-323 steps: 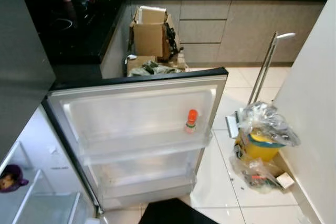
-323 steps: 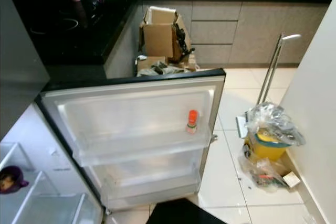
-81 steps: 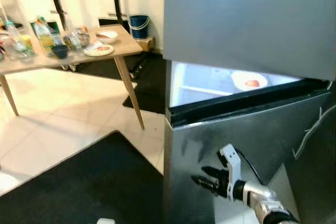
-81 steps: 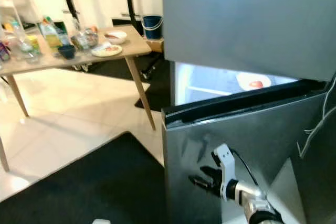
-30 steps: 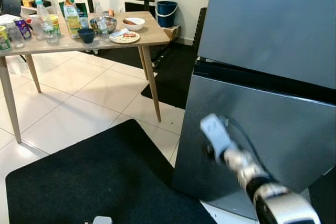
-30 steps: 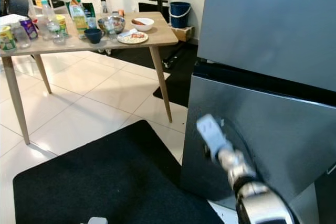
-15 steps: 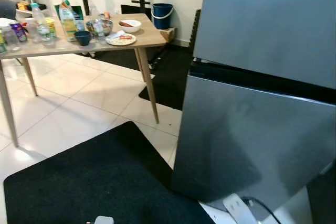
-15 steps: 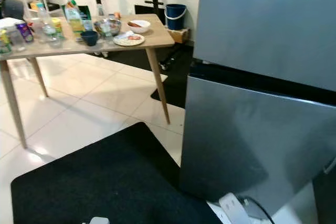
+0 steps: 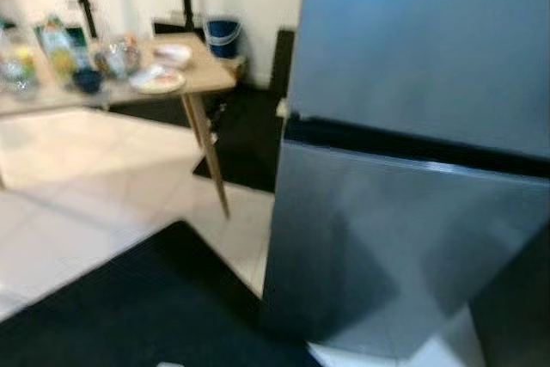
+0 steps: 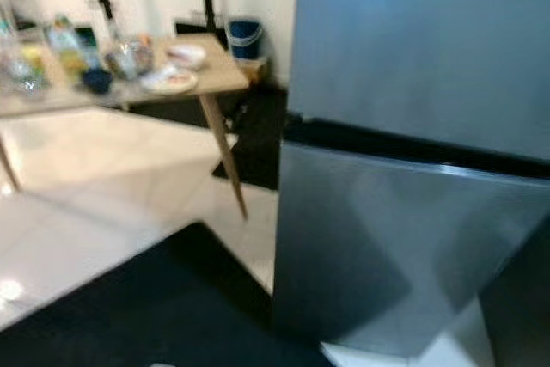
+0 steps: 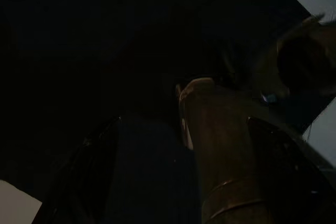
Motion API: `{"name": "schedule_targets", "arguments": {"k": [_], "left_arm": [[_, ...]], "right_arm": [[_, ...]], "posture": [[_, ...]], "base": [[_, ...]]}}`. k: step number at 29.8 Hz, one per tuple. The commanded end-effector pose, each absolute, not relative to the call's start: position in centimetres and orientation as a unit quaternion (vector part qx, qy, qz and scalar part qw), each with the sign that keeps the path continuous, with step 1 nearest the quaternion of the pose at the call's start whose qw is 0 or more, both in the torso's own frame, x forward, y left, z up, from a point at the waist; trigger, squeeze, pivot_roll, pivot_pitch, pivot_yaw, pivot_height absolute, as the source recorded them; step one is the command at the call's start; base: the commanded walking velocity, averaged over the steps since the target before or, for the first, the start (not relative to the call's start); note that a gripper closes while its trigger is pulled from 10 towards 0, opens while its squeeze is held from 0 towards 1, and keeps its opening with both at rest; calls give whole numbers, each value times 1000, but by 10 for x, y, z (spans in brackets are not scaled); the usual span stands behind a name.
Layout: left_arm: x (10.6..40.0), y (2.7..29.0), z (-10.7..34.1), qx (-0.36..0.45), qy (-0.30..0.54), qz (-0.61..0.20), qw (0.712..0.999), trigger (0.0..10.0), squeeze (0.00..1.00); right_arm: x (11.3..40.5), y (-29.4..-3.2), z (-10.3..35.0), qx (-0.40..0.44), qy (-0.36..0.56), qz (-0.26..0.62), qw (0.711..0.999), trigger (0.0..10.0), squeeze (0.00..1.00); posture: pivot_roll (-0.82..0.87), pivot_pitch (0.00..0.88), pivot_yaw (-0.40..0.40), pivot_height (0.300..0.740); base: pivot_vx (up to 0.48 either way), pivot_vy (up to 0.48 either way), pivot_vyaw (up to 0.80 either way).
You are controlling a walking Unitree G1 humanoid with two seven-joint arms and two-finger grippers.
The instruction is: Restocking fridge
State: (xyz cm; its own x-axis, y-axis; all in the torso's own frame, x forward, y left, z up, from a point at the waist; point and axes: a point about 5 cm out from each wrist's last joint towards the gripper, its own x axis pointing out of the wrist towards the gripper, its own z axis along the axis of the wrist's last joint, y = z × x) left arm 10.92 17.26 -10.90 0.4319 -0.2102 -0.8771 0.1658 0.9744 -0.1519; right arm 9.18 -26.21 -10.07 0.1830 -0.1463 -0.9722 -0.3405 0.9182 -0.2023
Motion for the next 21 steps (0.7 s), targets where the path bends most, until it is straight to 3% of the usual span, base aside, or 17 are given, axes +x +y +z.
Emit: {"name": "schedule_targets", "arguments": {"k": [1, 7, 11, 13, 14, 21], "left_arm": [[96, 166, -113, -26, 546, -126, 828, 10000, 0], [97, 166, -113, -25, 546, -126, 828, 10000, 0], [98, 166, -113, -31, 545, -116, 830, 10000, 0], [98, 166, -113, -32, 544, -116, 830, 10000, 0], [98, 166, -113, -33, 544, -117, 830, 10000, 0], [96, 166, -113, -32, 546, -121, 829, 10000, 0]], "right_arm": [[107, -261, -98, -190, 616, 59, 762, 10000, 0], [108, -261, -97, -191, 613, 59, 764, 10000, 0], [112, -260, -96, -187, 602, 56, 774, 10000, 0], [116, -260, -95, -176, 593, 52, 784, 10000, 0], [126, -257, -92, -150, 571, 47, 806, 10000, 0], [142, -260, -84, -86, 525, 39, 846, 10000, 0]], "posture": [[-40, 12, -36, 740], [-40, 10, -37, 740], [-39, 10, -38, 740], [-40, 10, -38, 740], [-40, 10, -38, 740], [-40, 10, -38, 740]], "base": [[412, 0, 0], [415, 0, 0], [0, 0, 0], [0, 0, 0], [0, 0, 0], [0, 0, 0]]}}
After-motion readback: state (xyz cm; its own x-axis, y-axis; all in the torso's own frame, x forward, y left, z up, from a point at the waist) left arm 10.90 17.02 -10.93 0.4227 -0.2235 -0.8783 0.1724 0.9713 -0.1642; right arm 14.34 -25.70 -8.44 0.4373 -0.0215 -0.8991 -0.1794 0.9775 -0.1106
